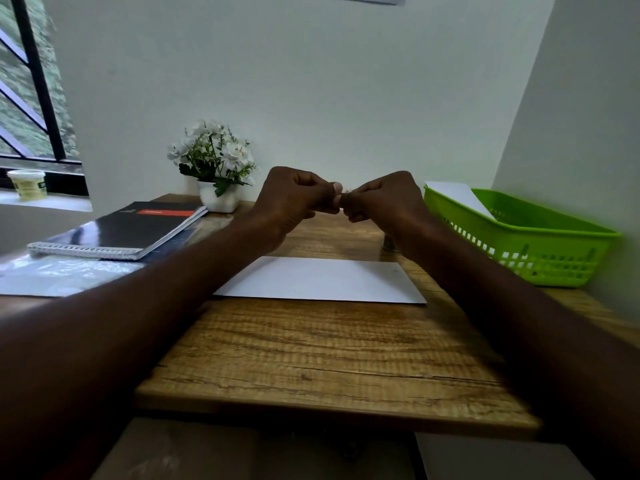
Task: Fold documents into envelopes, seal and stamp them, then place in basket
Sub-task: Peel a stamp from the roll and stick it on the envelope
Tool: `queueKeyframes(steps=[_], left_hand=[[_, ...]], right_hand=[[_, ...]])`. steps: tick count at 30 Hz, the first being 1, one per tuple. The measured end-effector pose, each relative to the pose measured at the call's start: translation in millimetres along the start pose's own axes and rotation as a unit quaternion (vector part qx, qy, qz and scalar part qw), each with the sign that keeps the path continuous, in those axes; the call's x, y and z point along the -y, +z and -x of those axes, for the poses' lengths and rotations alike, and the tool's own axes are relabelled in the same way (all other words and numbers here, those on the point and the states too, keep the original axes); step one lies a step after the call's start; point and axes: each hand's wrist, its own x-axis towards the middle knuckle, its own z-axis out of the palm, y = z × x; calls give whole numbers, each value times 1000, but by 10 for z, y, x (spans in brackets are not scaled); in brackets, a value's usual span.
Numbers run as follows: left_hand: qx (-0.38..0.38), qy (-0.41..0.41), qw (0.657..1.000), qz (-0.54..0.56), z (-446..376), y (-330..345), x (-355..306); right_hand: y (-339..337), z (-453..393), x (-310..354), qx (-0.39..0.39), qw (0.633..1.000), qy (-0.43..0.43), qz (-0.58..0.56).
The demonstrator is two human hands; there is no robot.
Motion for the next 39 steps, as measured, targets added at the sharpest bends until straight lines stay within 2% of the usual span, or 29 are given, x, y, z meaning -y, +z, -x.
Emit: queueKeyframes(steps=[8, 12, 15, 18, 22, 28, 33, 37, 39], left_hand=[[-7, 23, 999, -35, -23, -5, 27], [-2, 26, 999, -43, -33, -3, 46], [-26, 15, 999, -29, -66, -42, 65], [-45, -7, 999, -3, -105, -111, 89], [-13, 7, 1000, -24, -118, -103, 126], [33, 38, 997, -63, -106, -59, 137], [46, 48, 993, -98, -99, -49, 142], [-3, 85, 979, -186, -133, -84, 175], [-35, 98, 972, -212, -175, -151, 204]], right_hand=[[-15, 53, 87, -65, 993, -19, 92], [11, 37, 95, -93, 982, -34, 161], [6, 37, 89, -112, 970, -43, 210], [-27, 28, 50, -98, 973, -54, 201], [-11, 25, 43, -94, 983, -80, 135], [4, 72, 75, -20, 993, -105, 57], [-34, 61, 26, -1, 991, -105, 85], [-10, 11, -16, 8, 966, -125, 225], [-11, -14, -36, 2, 960, -118, 254]])
